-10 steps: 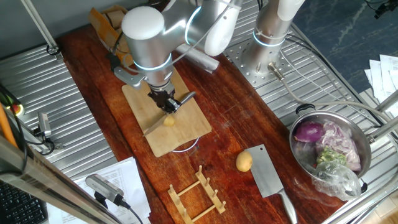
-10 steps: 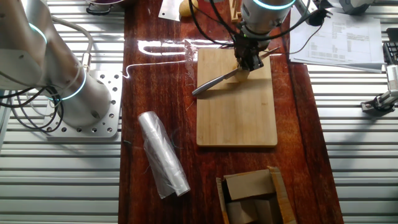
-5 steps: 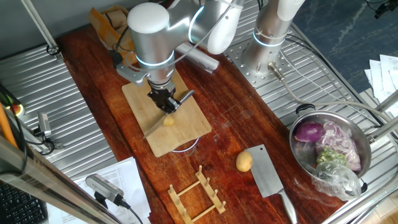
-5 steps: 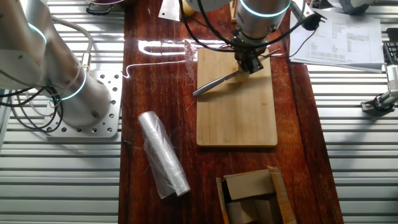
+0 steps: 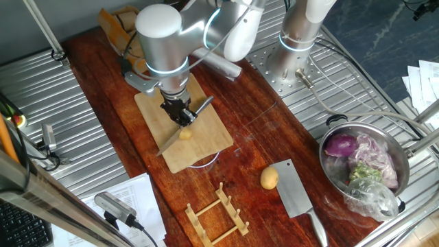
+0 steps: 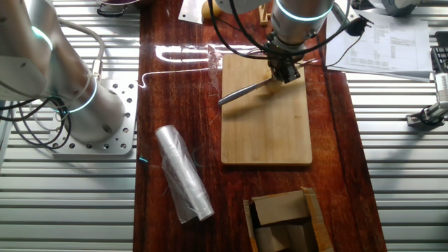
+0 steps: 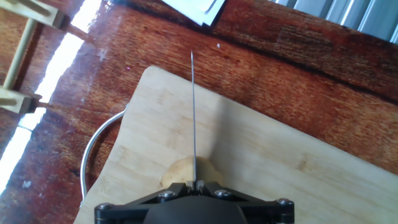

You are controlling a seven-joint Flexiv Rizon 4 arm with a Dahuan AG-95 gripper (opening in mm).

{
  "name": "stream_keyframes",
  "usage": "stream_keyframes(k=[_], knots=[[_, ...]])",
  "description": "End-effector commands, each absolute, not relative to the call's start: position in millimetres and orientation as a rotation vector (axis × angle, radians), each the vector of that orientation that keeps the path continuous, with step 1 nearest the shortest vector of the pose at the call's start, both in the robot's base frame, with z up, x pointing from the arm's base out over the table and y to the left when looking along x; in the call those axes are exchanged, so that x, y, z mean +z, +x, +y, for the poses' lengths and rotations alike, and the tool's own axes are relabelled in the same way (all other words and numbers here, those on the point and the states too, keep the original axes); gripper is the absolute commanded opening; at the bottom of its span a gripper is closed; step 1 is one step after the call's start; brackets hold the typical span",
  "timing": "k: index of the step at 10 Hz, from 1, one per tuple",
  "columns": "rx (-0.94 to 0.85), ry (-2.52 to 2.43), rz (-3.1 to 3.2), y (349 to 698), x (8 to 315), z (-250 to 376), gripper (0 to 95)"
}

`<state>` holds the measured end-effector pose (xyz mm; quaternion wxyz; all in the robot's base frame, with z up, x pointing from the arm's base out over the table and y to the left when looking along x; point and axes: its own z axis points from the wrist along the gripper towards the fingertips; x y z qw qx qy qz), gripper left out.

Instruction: Chop the potatoes

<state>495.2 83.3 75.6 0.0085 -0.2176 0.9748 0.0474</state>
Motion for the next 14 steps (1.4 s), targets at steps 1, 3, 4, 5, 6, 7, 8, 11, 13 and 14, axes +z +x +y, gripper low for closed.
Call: stream_keyframes(k=[1,3,4,5,6,7,8,11,13,14], knots=[[0.144,-0.675,3.047,498,53,85,0.0],[0.135,-0.677,3.044,499,45,87,0.0],[0.133,-0.680,3.045,499,44,87,0.0],[0.134,-0.686,3.042,500,40,87,0.0],[0.134,-0.687,3.041,500,39,87,0.0],[0.135,-0.690,3.045,501,40,88,0.0],[0.136,-0.692,3.048,503,44,89,0.0],[0.128,-0.690,3.051,505,40,89,0.0],[0.130,-0.687,3.051,505,36,90,0.0],[0.129,-0.680,3.055,505,35,91,0.0]])
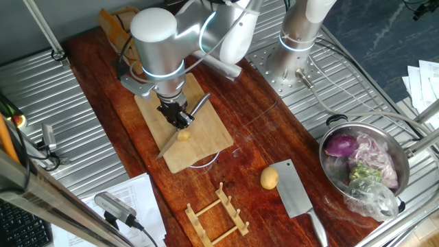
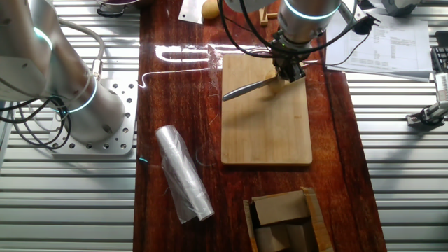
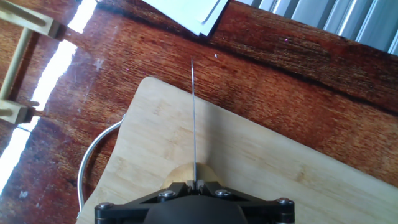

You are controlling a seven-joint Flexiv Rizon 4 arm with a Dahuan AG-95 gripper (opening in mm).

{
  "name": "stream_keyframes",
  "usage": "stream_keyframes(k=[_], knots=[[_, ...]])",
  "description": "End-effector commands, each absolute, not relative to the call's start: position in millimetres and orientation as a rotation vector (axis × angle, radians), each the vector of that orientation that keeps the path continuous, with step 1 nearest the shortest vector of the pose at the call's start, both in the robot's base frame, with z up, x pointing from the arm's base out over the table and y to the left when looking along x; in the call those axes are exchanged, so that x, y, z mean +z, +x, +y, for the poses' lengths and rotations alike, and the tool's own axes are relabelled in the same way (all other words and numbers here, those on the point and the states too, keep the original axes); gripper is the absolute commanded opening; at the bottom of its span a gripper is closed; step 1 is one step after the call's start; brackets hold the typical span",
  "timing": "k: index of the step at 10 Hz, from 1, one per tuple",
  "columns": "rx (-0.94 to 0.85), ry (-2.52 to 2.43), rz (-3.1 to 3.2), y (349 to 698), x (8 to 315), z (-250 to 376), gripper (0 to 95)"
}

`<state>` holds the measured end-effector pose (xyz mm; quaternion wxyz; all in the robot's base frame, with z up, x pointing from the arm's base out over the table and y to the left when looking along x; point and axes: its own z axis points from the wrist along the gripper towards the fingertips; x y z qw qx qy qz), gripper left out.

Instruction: Chop the potatoes

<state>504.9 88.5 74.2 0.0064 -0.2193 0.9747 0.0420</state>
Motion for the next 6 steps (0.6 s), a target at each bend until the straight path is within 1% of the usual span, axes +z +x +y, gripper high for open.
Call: stream_keyframes(k=[1,6], knots=[[0.127,-0.677,3.056,504.3,34.1,90.9,0.0],[0.127,-0.671,3.053,504.0,34.2,91.1,0.0]])
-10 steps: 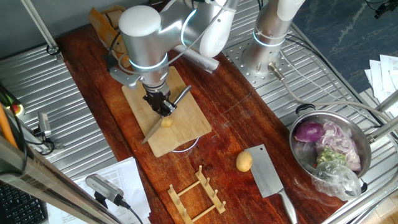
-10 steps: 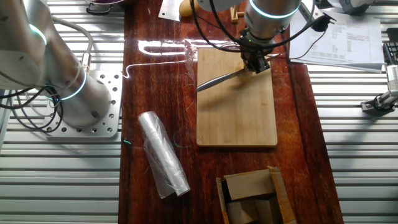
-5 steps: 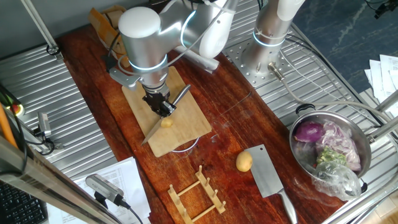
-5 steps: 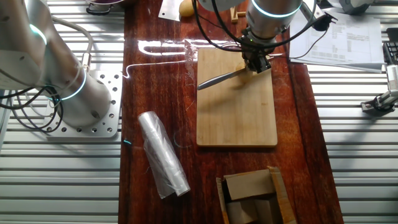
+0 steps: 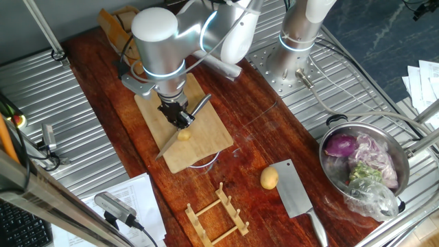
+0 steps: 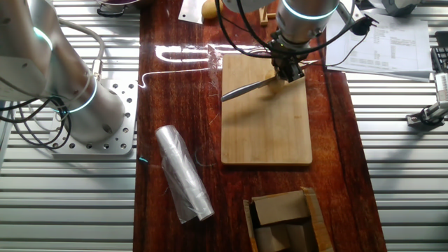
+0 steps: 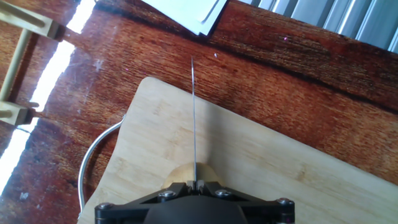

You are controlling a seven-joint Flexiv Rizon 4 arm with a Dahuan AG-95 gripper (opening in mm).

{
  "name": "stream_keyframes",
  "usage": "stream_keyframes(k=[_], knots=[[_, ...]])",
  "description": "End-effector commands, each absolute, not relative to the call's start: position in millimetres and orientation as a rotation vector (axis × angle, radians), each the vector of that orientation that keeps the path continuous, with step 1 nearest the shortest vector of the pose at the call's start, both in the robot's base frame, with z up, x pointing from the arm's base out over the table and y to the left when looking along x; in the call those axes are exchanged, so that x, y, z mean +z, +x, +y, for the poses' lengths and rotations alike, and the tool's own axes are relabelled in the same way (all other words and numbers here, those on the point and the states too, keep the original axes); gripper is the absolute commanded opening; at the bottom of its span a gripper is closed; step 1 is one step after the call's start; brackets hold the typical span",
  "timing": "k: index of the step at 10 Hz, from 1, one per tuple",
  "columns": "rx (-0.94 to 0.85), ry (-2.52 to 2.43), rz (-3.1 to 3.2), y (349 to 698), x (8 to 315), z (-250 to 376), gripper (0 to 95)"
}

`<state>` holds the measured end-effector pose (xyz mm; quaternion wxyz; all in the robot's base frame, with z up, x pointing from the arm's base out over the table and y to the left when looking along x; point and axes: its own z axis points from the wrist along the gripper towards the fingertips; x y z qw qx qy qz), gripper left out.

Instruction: Chop the potatoes

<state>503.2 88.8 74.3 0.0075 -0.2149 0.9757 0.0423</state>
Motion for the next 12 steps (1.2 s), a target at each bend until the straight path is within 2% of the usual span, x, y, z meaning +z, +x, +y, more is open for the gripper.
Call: stream_keyframes(k=[1,3,7,12], knots=[[0.126,-0.668,3.050,505,31,91,0.0],[0.123,-0.666,3.043,506,21,90,0.0],[0.125,-0.659,3.042,506,21,90,0.0],[0.130,-0.664,3.072,504,39,92,0.0]])
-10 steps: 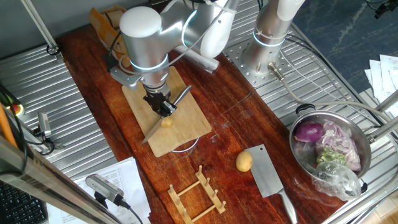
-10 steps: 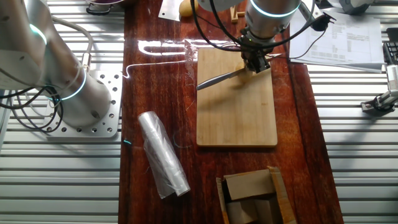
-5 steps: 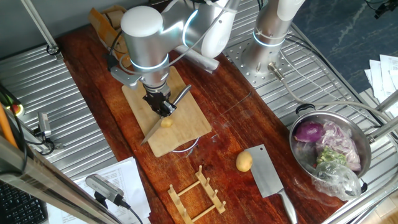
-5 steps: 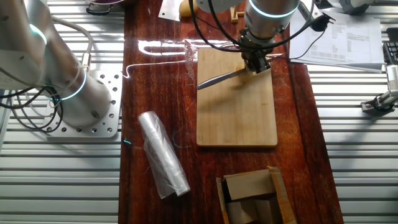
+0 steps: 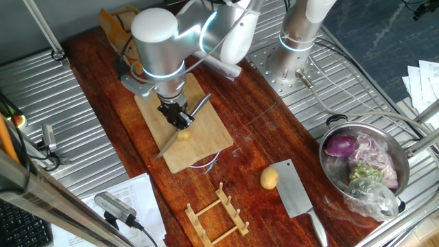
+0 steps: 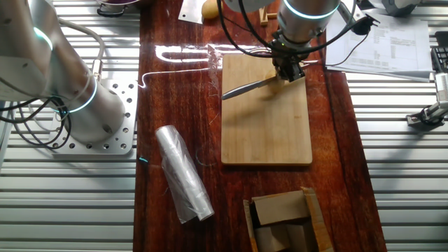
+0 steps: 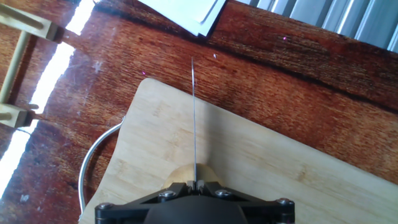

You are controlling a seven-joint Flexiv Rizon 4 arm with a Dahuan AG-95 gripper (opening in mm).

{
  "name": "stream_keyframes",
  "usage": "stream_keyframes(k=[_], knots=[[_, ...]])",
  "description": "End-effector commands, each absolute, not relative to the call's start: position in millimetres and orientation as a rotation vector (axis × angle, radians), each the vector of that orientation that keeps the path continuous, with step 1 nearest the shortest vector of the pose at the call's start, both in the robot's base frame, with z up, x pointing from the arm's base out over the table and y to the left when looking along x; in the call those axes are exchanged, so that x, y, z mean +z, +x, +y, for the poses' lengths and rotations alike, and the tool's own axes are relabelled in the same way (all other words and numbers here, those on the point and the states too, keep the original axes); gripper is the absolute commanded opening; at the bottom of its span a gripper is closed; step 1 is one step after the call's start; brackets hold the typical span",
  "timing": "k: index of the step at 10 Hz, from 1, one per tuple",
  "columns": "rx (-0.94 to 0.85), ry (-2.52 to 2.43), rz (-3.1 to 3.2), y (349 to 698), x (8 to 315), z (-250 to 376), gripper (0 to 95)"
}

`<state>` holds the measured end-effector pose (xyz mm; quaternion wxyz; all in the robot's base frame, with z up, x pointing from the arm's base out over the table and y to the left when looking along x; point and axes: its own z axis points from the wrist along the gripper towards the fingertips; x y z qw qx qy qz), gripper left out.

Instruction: Chop the potatoes

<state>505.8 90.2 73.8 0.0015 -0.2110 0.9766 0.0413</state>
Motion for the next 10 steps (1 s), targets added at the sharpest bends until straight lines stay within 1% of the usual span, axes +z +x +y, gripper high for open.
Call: stream_keyframes(k=[1,10], knots=[[0.130,-0.667,3.078,504,43,93,0.0],[0.083,-0.697,3.117,498,68,93,0.0]])
